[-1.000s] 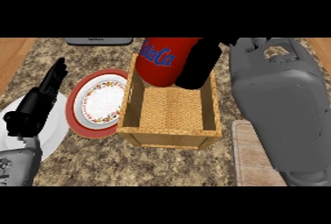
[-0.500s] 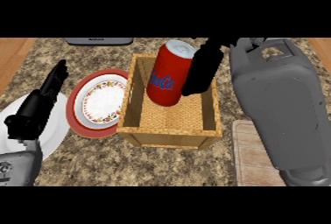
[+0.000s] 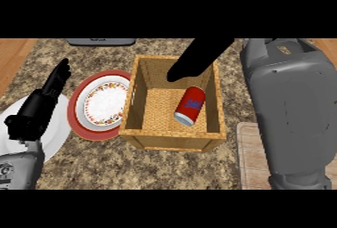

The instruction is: Pick the can from the cutting board and place it in the basket

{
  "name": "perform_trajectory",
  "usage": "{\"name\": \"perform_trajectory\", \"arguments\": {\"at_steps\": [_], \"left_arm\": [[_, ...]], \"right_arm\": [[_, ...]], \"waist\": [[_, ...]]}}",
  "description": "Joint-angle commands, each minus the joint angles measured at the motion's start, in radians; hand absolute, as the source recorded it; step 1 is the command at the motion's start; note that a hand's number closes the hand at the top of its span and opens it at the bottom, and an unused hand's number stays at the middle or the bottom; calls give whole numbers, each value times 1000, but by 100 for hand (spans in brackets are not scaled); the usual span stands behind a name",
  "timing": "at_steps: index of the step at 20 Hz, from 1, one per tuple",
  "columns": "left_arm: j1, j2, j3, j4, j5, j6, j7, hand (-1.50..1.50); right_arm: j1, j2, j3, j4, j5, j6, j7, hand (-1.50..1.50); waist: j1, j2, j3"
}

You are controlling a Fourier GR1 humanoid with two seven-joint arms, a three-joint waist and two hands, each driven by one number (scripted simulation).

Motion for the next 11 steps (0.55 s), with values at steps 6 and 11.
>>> {"name": "perform_trajectory", "arguments": {"at_steps": [6,11], "left_arm": [[7,11,19,11,9,-9,-15,0],[9,12,33,72,10,-10,-88,0]], "right_arm": [[55,-92,-254,-19,10,-243,-34,-150],[88,-224,-394,43,-45,-260,-119,-150]], "waist": [[-4,3,0],[-6,7,0]]}}
